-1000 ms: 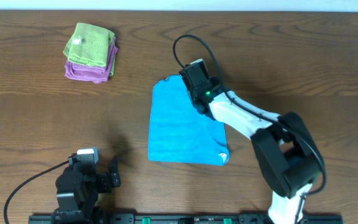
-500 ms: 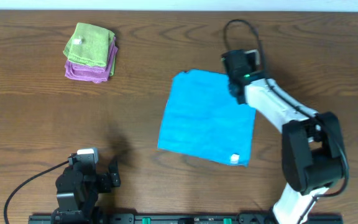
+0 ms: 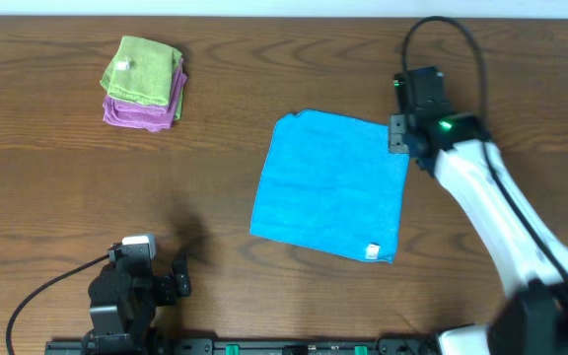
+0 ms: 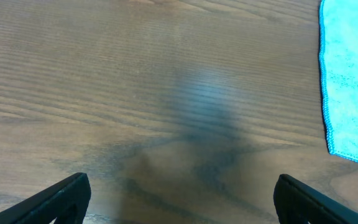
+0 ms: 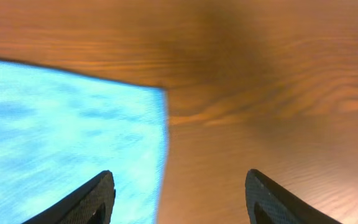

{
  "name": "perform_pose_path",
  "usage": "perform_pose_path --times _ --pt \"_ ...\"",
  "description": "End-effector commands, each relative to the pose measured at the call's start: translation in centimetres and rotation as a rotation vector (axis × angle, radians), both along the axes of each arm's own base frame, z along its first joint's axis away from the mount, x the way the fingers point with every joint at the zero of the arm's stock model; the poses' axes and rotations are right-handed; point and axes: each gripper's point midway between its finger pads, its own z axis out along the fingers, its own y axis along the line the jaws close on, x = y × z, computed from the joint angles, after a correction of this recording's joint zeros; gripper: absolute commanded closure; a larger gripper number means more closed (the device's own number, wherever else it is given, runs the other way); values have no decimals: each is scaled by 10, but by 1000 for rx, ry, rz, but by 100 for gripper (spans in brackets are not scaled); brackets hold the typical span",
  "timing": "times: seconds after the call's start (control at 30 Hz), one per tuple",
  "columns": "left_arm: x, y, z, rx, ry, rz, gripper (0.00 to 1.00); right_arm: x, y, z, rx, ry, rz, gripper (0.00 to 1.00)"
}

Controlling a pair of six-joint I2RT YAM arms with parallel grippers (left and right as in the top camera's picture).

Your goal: Fold the cloth

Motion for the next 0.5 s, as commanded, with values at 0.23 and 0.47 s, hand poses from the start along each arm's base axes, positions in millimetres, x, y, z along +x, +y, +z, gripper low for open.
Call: perform_pose_path --times 0.23,0.47 --pt "16 -49 49 -273 -173 -170 5 -89 27 53 330 -14 116 36" --pt "21 -61 96 -356 -131 -212 5 -139 12 17 438 -23 37 30"
